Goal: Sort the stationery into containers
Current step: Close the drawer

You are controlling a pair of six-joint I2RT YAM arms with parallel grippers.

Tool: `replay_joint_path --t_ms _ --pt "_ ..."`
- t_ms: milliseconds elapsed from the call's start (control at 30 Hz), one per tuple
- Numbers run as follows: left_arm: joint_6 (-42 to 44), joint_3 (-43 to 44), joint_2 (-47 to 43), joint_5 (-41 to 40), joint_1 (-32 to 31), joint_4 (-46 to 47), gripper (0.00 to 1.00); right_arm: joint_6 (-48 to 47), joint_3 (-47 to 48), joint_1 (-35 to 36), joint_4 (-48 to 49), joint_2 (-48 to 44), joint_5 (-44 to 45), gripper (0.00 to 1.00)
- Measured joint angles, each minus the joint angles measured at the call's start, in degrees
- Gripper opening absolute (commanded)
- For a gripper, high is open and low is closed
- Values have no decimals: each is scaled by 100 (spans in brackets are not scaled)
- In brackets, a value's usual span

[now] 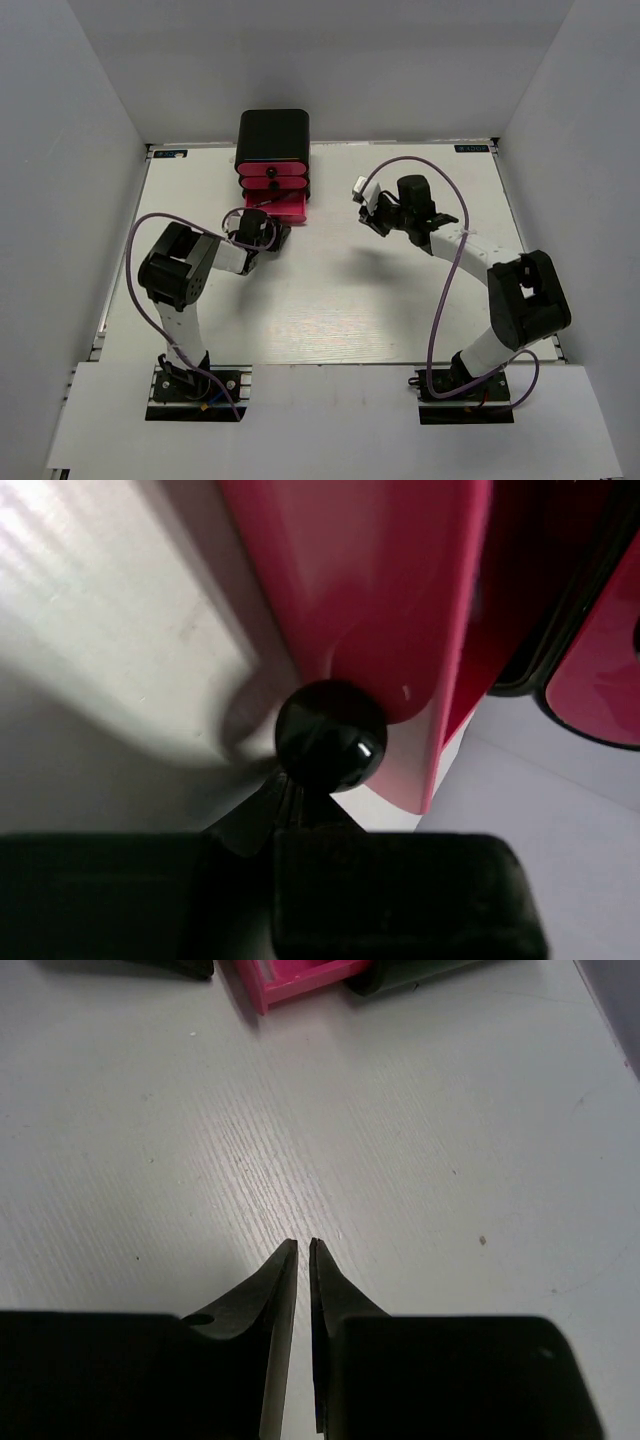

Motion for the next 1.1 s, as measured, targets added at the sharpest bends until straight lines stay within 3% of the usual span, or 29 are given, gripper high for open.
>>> replay_joint_path --t_ms 133,300,433,1100 --pt "-79 221 179 -120 -11 -4 9 15 -70 -63 2 -33 -17 16" --pt "-225 348 326 -184 -17 92 29 46 -151 -120 4 -74 -20 16" --pt "-291 496 407 -267 -9 138 36 81 -199 -164 4 -103 -35 16" --pt "-127 1071 664 -352 -2 35 50 90 -378 -225 0 -177 -72 16"
